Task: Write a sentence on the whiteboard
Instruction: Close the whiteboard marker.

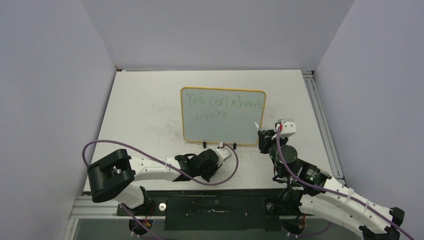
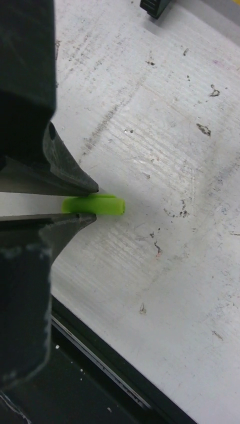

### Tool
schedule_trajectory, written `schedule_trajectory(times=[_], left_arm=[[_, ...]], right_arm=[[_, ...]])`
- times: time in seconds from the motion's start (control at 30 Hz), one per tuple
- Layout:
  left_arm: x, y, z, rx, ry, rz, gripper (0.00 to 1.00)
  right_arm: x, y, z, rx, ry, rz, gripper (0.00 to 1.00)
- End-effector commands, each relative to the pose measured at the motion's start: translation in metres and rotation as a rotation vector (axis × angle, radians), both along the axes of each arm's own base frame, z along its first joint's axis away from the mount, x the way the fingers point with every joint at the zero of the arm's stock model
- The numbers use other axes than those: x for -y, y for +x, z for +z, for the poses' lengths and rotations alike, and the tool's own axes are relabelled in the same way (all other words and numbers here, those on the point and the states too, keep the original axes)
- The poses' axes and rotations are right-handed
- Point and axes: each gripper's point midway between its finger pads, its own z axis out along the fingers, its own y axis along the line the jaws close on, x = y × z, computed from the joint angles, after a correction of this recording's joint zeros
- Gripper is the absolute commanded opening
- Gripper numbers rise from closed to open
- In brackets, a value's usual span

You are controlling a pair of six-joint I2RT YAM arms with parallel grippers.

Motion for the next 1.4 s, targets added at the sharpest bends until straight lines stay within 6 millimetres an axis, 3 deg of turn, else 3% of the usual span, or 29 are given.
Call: schedule_trajectory(times=[0.0,0.13,0.37,0.47,0.53,0.67,0.83,1.2,1.37], left_arm=[[-0.009,-0.007,0.006,0.000,-0.008,0.010,0.09],[-0.003,0.001,0.041,0.045,-0.095,0.027,0.00],[-0.007,0.042,0.145,0.093,-0.336,0.097,0.00],[-0.018,0.051,0.184,0.130,-0.379,0.078,0.00],[-0.029,0.053,0.197,0.157,-0.374,0.052,0.00],[-0.045,0.040,0.197,0.186,-0.360,-0.068,0.00],[-0.044,0.012,0.194,0.168,-0.398,-0.221,0.00],[-0.032,-0.011,0.189,0.098,-0.430,-0.322,0.00],[-0.034,-0.011,0.188,0.106,-0.427,-0.311,0.00]], right_arm=[[-0.003,0.001,0.007,0.003,0.021,0.006,0.05],[-0.010,0.001,0.007,-0.014,-0.001,0.034,0.05],[-0.054,-0.003,0.005,-0.121,-0.068,0.251,0.05],[-0.074,-0.002,-0.003,-0.205,-0.083,0.367,0.05],[-0.081,0.002,-0.002,-0.241,-0.040,0.441,0.05],[-0.084,0.014,0.007,-0.312,0.120,0.625,0.05],[-0.090,-0.003,0.021,-0.379,0.322,0.907,0.05],[-0.128,-0.042,0.020,-0.431,0.235,1.088,0.05],[-0.132,-0.048,0.015,-0.450,0.237,1.125,0.05]])
